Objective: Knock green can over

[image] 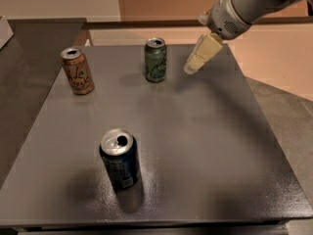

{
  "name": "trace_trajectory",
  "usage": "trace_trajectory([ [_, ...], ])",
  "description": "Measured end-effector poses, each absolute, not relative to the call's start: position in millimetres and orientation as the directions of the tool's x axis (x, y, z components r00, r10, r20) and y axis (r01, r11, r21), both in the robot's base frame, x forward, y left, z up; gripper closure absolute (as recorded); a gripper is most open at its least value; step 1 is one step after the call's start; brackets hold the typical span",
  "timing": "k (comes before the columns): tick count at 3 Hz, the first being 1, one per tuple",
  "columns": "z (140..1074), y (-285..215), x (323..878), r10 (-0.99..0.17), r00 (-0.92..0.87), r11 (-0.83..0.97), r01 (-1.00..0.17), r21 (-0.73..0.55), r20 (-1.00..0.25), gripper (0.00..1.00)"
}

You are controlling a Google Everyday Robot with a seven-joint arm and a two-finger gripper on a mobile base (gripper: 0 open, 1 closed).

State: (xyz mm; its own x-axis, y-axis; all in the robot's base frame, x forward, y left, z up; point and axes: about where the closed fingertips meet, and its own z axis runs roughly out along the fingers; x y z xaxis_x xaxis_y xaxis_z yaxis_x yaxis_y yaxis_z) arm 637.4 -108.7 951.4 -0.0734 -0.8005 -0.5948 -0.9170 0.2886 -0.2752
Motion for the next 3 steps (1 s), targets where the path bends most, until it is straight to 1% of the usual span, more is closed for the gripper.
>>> trace_trajectory([
  [1,931.0,-80.2,661.5,-0.779,-0.05,0.257,-0.935,-0.245,-0.625,0.0],
  [3,903.3,-29.3,684.1,-0.762,-0.01,0.169,-0.968,-0.184,-0.648,0.0],
])
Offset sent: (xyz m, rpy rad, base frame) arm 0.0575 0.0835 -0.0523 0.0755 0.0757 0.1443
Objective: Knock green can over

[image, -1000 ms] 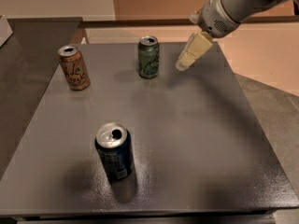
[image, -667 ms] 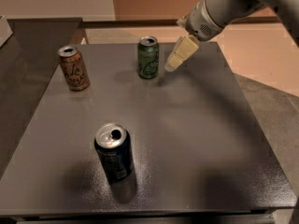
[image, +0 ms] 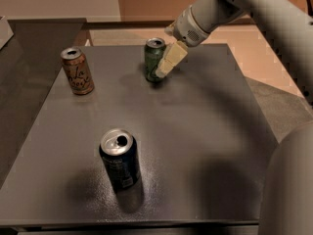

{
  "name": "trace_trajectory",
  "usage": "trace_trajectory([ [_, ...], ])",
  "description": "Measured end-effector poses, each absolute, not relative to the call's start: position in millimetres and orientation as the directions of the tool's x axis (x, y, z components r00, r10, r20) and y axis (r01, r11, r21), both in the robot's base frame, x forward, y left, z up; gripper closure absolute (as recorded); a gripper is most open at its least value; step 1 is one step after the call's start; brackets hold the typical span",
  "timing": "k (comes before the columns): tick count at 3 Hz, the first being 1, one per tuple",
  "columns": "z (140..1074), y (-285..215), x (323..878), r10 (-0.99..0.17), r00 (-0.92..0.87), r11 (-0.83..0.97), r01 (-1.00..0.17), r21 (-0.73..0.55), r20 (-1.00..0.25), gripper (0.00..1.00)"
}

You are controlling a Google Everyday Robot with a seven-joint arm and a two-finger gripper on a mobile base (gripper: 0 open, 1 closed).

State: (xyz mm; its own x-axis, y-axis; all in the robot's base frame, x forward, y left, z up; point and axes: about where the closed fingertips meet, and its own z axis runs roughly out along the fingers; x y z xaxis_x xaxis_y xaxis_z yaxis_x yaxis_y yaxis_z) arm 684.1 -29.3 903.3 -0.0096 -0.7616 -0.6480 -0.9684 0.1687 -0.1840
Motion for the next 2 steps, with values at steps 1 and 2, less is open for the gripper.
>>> trace_trajectory([
  [1,898.0,-9.4,687.4,-0.756,0.009,0.126,-0.979,-0.159,-0.655,0.18],
  [2,895.5,-0.4,687.6,-0.748,0.014,0.106,-0.984,-0.14,-0.664,0.41],
])
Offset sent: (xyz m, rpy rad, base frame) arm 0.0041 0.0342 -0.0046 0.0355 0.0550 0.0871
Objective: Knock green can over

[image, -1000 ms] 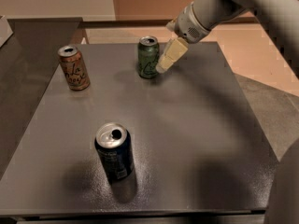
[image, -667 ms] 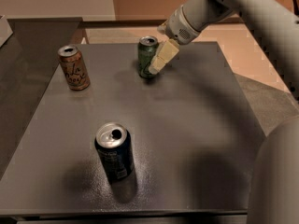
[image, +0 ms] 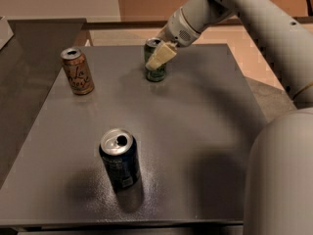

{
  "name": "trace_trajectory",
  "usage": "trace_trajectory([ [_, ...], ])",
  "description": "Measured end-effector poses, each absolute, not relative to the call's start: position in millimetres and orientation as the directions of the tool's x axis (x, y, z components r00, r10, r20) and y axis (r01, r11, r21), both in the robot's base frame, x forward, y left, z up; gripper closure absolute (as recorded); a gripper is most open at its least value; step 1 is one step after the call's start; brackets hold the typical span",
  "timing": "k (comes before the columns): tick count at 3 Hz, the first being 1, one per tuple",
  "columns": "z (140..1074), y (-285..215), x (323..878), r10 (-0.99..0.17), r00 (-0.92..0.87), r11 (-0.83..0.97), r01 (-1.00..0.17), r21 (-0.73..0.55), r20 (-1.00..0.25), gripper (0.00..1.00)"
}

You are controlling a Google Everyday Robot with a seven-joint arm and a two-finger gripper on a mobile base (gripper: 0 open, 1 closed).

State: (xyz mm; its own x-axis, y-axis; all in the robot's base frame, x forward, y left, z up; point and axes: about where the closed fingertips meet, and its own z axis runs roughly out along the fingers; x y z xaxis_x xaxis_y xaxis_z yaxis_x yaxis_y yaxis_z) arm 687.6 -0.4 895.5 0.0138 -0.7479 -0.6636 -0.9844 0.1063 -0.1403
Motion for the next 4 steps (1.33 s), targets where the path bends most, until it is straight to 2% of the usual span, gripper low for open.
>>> trace_trajectory([
  [2,920.3,-5.3,670.6,-0.763,0.053,0.08,-0.981,-0.175,-0.644,0.87],
  [3,931.6,-19.4,653.5,-0.839,0.025,0.083,-0.981,-0.175,-0.543,1.0],
  [4,930.4,-42.2,642.4,-0.917,-0.038,0.115,-0.979,-0.171,-0.398,1.0],
])
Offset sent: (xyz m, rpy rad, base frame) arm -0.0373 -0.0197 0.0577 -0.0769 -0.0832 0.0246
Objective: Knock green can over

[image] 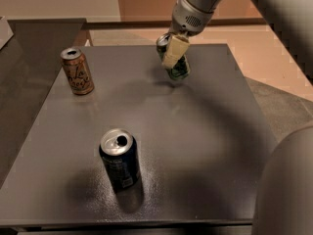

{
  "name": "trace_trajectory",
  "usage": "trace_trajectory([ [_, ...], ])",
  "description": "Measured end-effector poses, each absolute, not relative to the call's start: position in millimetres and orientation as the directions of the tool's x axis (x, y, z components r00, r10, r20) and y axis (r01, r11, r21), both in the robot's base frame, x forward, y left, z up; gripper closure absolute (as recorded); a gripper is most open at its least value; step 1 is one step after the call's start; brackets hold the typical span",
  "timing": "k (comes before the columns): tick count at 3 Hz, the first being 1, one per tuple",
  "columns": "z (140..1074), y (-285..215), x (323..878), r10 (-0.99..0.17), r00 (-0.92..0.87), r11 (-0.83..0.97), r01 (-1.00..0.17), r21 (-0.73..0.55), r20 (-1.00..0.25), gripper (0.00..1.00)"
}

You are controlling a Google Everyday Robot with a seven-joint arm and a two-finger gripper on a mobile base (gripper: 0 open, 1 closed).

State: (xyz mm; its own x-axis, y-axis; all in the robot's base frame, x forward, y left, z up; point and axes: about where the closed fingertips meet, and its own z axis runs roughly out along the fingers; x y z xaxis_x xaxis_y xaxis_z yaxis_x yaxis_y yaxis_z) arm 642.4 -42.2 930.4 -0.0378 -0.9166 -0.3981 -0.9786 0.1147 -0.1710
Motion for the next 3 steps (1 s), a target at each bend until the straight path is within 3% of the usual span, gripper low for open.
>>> trace_trajectory([
  [1,922.0,-70.9,638.8,-0.961,-0.114,0.164,-0.968,-0.191,-0.25,1.0],
  [2,906.5,-94.8,637.9,-0.978,-0.167,0.189,-0.961,-0.201,-0.123,0.83],
  [3,886.1,-111.6,635.6,-0.982,-0.187,0.186,-0.963,-0.194,-0.013,0.59],
])
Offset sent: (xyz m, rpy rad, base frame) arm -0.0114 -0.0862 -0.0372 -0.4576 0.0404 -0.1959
